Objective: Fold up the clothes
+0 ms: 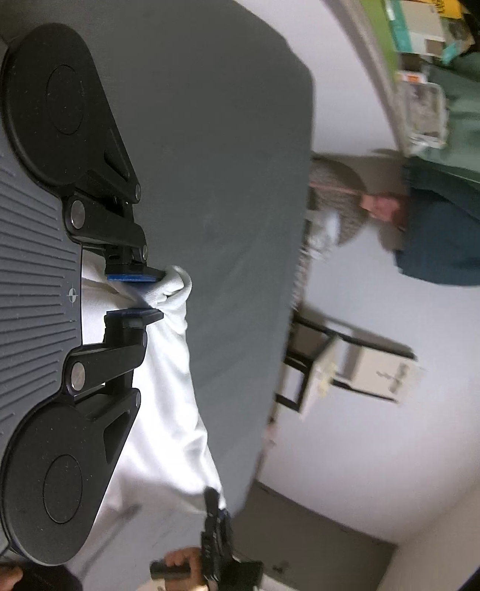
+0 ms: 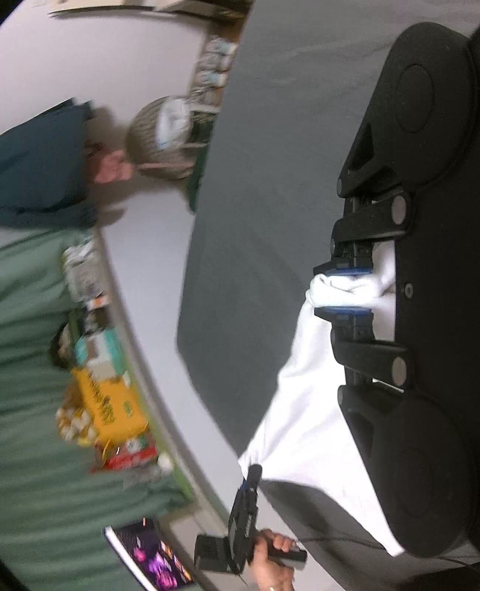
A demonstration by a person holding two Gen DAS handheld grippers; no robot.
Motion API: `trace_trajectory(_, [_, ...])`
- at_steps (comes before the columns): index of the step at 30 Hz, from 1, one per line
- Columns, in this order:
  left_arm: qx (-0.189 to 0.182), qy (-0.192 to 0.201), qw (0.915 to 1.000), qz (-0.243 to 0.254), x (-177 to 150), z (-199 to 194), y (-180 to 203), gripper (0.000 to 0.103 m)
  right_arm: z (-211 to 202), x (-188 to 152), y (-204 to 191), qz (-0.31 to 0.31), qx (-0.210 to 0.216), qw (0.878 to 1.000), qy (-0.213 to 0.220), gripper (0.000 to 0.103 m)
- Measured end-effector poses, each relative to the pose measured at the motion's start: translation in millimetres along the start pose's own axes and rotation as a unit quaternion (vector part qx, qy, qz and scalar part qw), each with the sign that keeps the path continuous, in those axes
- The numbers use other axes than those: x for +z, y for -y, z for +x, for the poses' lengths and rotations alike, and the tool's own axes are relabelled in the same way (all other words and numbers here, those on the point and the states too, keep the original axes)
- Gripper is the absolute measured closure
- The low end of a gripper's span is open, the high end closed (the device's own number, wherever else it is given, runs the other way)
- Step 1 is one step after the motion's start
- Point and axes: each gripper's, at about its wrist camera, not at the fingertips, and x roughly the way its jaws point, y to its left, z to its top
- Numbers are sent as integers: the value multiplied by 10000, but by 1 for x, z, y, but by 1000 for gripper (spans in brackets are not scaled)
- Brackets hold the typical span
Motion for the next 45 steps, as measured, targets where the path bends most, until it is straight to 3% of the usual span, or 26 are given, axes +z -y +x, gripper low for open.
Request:
trace_trajectory(4, [-293,297,9987,288,-25,-46,15,90,-46,-23,-25,-397,198,9986,297,87])
trace_trajectory(7, [-413,315,9960,724,-51,-83,34,90,-73,-48,-57,-1126,188,9933,197,87])
trace_trajectory(12, [-424,-70,9841,1721,-102,-130,73,90,-96,-95,-107,-1988,55,9797,-232,87])
trace_trajectory(15, [-316,-420,9790,1968,-130,-137,85,90,-97,-121,-132,-2388,-117,9693,-582,87])
trace_trajectory(17, [-43,-759,9652,2503,-150,-134,101,90,-93,-138,-147,-2612,-261,9612,-847,86])
trace_trajectory(19, [250,-1129,9419,3152,-167,-124,118,89,-81,-146,-162,-3024,-532,9455,-1080,84])
trace_trajectory(20, [416,-1270,9323,3361,-171,-120,126,82,-76,-150,-170,-3228,-668,9365,-1195,82])
trace_trajectory(22, [757,-1438,9135,3729,-177,-113,138,80,-64,-159,-185,-3626,-937,9163,-1423,68])
trace_trajectory(23, [929,-1434,9027,3948,-180,-113,145,80,-62,-161,-189,-3751,-1044,9097,-1445,53])
trace_trajectory(26, [1293,-1412,8702,4540,-187,-114,162,79,-55,-169,-201,-4118,-1362,8884,-1507,50])
trace_trajectory(28, [1442,-1367,8418,5019,-195,-115,175,79,-51,-172,-204,-4216,-1356,8835,-1527,50])
trace_trajectory(29, [1551,-1377,8179,5367,-201,-115,182,79,-48,-174,-205,-4281,-1376,8796,-1552,50])
trace_trajectory(31, [1690,-1428,7876,5750,-208,-110,193,74,-43,-177,-207,-4411,-1399,8721,-1588,50])
trace_trajectory(32, [1784,-1396,7788,5850,-210,-109,197,51,-40,-179,-207,-4476,-1401,8686,-1599,50])
trace_trajectory(33, [1878,-1363,7697,5947,-213,-107,201,12,-38,-181,-207,-4541,-1403,8650,-1609,50])
trace_trajectory(34, [1992,-1283,7655,5982,-214,-107,205,0,-36,-184,-208,-4623,-1440,8599,-1616,50])
trace_trajectory(37, [1928,-1197,7712,5947,-214,-107,213,0,-33,-189,-210,-4750,-1427,8535,-1598,50])
trace_trajectory(40, [1957,-1226,7604,6070,-214,-103,217,0,-31,-188,-209,-4758,-1421,8535,-1577,51])
trace_trajectory(43, [2143,-1184,7403,6261,-212,-94,220,1,-29,-188,-208,-4796,-1434,8511,-1582,55])
trace_trajectory(45, [2034,-1409,7357,6305,-212,-88,220,9,-28,-188,-207,-4821,-1442,8495,-1585,55])
